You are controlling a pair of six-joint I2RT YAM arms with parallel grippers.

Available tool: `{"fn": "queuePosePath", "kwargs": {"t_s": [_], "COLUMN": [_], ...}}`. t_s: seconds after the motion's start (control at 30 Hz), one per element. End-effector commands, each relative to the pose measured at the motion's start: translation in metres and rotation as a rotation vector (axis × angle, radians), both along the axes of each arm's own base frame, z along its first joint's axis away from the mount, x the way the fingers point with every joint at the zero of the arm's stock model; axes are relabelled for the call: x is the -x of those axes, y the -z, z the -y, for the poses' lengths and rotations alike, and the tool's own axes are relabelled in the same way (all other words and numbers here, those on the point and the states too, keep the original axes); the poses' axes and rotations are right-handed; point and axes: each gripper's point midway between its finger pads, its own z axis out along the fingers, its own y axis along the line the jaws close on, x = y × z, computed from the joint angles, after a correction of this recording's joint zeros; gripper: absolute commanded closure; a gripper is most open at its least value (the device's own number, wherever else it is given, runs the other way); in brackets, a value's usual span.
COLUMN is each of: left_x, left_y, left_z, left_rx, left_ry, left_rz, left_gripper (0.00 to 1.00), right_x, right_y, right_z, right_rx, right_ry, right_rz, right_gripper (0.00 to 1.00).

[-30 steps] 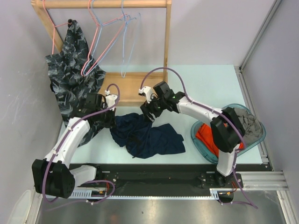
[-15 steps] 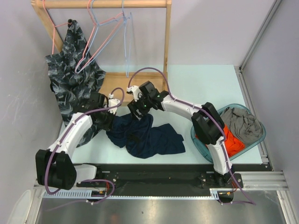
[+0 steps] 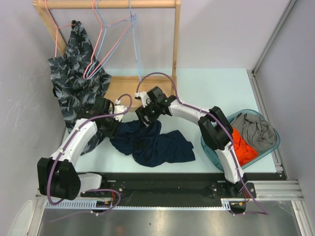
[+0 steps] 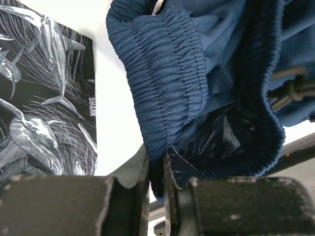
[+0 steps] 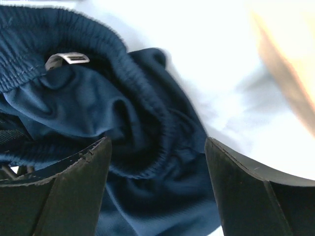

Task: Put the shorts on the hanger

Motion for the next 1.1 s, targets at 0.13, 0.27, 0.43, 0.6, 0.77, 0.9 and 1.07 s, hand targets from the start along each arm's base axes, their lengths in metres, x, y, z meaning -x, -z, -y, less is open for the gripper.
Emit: {"fn": "queuePosePath", "kwargs": {"t_s": [0.13, 0.27, 0.43, 0.6, 0.77, 0.9, 1.07], "left_x": [-0.003, -0.003, -0.003, -0.005, -0.014, -0.024, -0.038], "left_y": [-0.007, -0.008, -0.009, 0.003, 0.023, 0.038, 0.046], "left_z": [-0.008, -0.009, -0.007, -0.012, -0.015, -0.012, -0.005], "left_rx": [-0.039, -0.043, -0.032, -0.066, -0.1, -0.094, -0.065], "left_ry": [0.027, 0.022, 0.023, 0.046, 0.084, 0.088, 0.067], "left_rz": [0.039, 0.043, 0.042, 0.04, 0.038, 0.013, 0.012], "left_gripper": [0.83, 0.81, 0.77, 0.69, 0.59, 0.48, 0.45], "right_x": [-0.011, -0.002, 0.002, 0.001, -0.012, 0.0, 0.011], "right_y": [-0.03, -0.009, 0.003, -0.001, -0.05, -0.066, -0.078], "right_z": [-0.019, -0.015, 0.009, 0.043, 0.07, 0.081, 0.084], "right_rx": [-0.067, -0.016, 0.08, 0.15, 0.096, 0.063, 0.042], "right_ry": [-0.008, -0.035, -0.051, -0.039, 0.036, 0.02, -0.009], "right_rz": [0.021, 0.004, 0.004, 0.021, 0.056, 0.064, 0.061], "right_gripper": [0.23, 0.26, 0.35, 0.9, 1.0, 1.0, 1.0]}}
